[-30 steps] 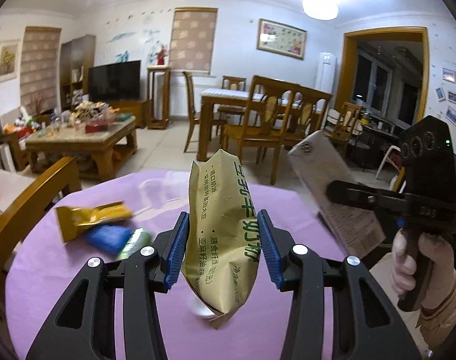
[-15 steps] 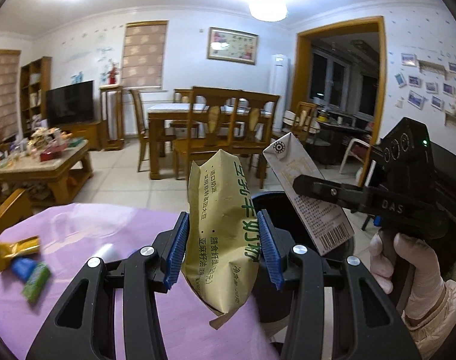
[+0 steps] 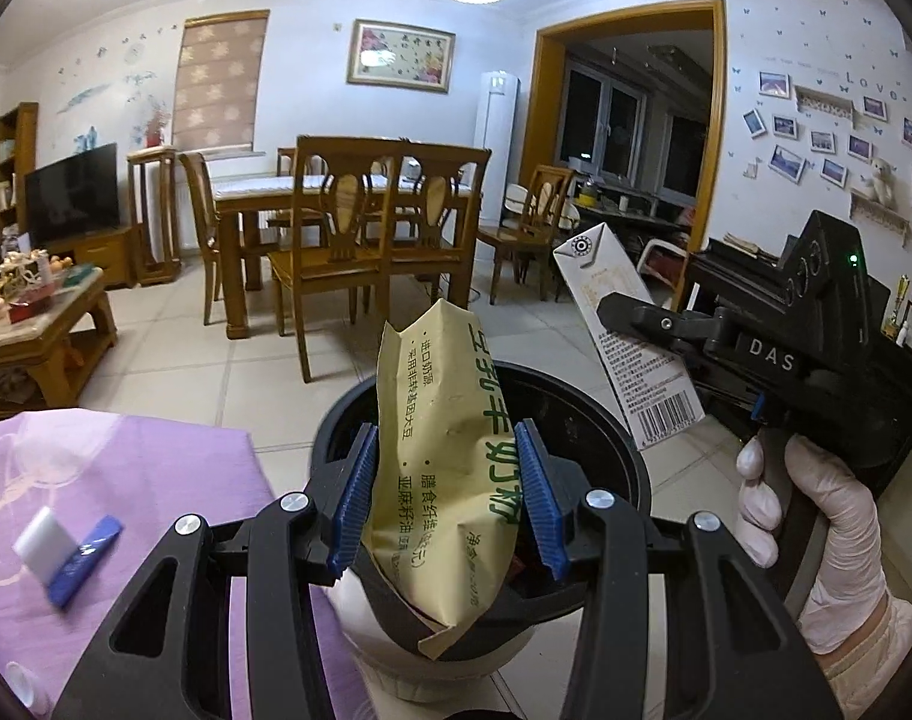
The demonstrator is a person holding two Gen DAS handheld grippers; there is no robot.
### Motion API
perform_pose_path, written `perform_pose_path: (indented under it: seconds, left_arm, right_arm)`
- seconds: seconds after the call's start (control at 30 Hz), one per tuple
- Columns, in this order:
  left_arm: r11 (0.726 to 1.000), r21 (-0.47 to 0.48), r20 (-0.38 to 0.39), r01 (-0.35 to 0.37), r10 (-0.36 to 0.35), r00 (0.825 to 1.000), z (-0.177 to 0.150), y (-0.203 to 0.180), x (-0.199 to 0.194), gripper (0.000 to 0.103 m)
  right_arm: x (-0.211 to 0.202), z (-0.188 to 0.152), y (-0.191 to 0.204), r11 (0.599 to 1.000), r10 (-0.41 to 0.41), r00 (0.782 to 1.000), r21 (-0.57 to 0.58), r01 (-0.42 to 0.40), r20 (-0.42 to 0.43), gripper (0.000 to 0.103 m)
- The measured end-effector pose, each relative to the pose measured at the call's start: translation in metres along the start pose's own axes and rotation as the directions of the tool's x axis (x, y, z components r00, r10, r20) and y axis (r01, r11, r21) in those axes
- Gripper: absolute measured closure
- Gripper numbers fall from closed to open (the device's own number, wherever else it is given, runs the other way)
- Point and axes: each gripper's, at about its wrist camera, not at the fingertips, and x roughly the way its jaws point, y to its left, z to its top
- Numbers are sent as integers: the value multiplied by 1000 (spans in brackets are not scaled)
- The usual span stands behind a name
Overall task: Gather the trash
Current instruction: 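Carry the milk bag and milk carton over the black bin, then open both tools to drop the bag and carton into the bin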
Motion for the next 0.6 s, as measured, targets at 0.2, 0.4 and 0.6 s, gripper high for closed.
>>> perform_pose_path:
  seconds: [0.2,0.4,0.6]
  left_arm:
    - [1000,14,-41,17,-16,999,-6,-3,20,57]
    - [999,26,-78,26,-24,997,-12,-5,37,57]
    - [999,18,-115,37,-35,993,-17,-6,51,55]
  right_arm:
    - [22,-9,-17,999,-37,998,25,38,-48,53]
    - [51,-15,-24,997,-57,994,40,60,-89,53]
    - [69,-24,-33,995,-71,990,55,78,-126,53]
